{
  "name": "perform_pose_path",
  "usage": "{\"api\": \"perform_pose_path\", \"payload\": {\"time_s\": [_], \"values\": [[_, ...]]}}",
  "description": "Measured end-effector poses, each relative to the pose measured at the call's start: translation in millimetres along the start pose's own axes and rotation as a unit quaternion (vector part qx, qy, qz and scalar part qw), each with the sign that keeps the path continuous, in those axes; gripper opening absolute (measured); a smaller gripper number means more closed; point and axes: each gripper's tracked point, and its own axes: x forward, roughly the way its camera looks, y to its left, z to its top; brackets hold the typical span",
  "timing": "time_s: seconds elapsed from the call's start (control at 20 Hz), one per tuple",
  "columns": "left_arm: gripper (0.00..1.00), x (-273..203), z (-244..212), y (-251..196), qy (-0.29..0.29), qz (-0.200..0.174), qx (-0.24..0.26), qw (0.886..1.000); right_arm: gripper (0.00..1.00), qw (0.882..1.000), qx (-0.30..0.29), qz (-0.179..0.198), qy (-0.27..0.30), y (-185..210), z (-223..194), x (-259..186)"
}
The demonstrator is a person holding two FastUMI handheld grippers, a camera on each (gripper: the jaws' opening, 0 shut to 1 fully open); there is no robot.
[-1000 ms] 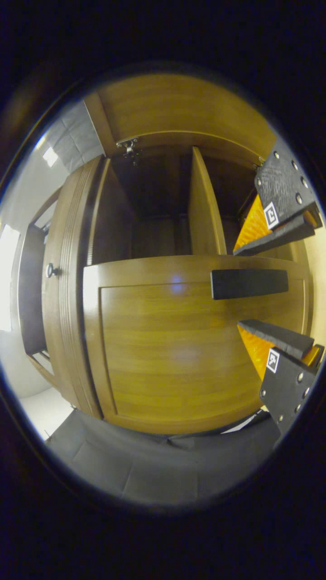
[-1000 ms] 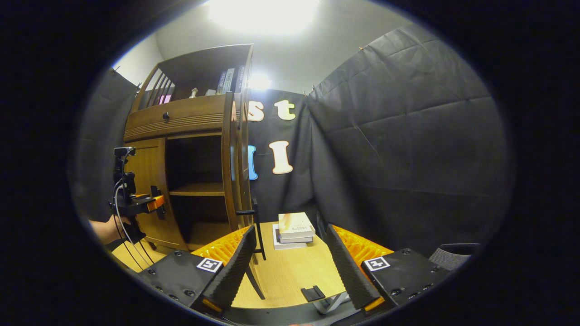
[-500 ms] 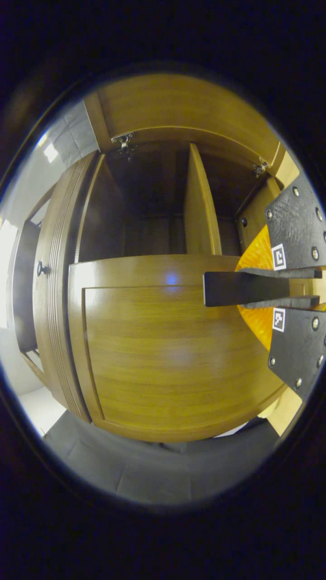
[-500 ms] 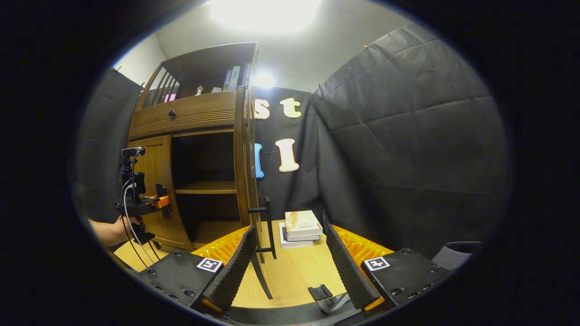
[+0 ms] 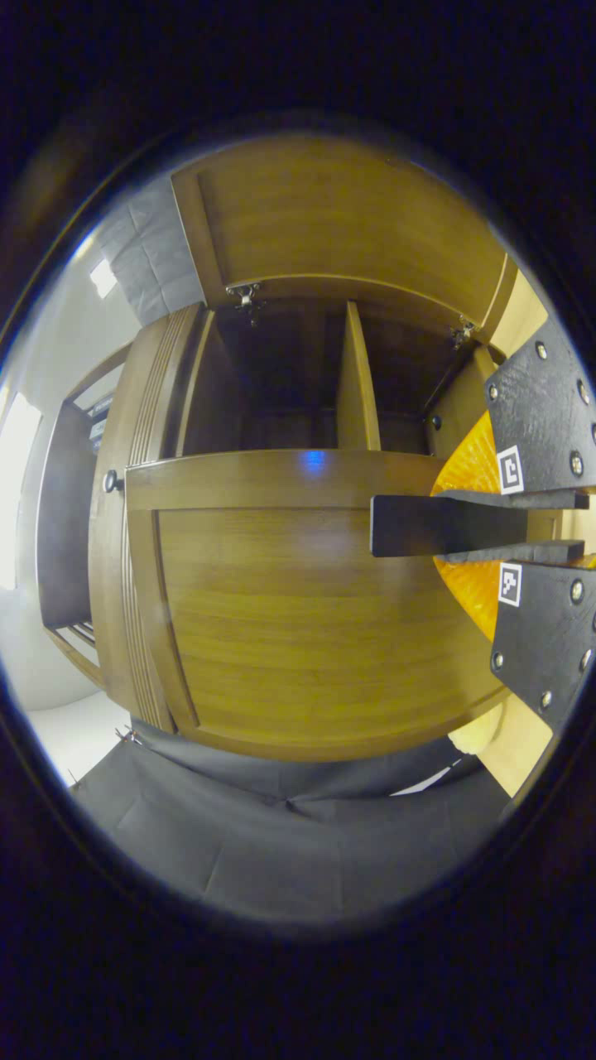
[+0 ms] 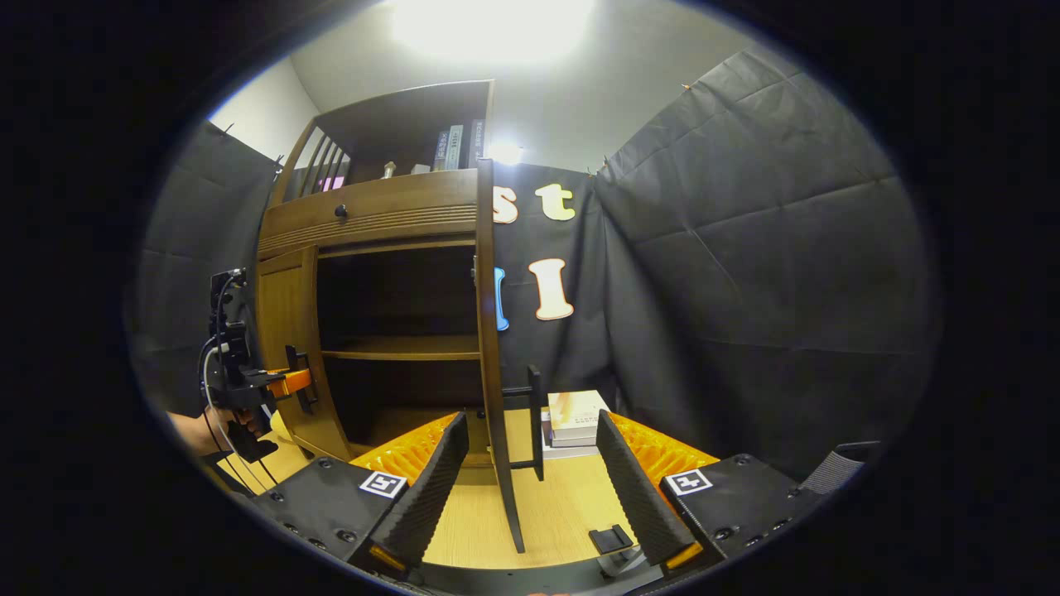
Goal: Open the right door of the double-door shoe cabinet with the right hand, and open the left door with the left hand.
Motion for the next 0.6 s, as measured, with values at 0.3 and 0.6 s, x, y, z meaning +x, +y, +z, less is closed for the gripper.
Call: {"api": "perform_pose_path", "payload": {"time_s": [0.3,0.6], "values": [[0.14,-49.1,-2.5,18.5,0.002,-0.008,0.0,1.0,0.98,1.0,0.0,0.026,-0.002,26.6,1.3,2.3],[0.14,-102.2,-4.0,53.7,0.0,-0.003,0.004,1.0,0.98,0.998,0.0,0.056,0.002,61.0,-0.9,1.2]]}}
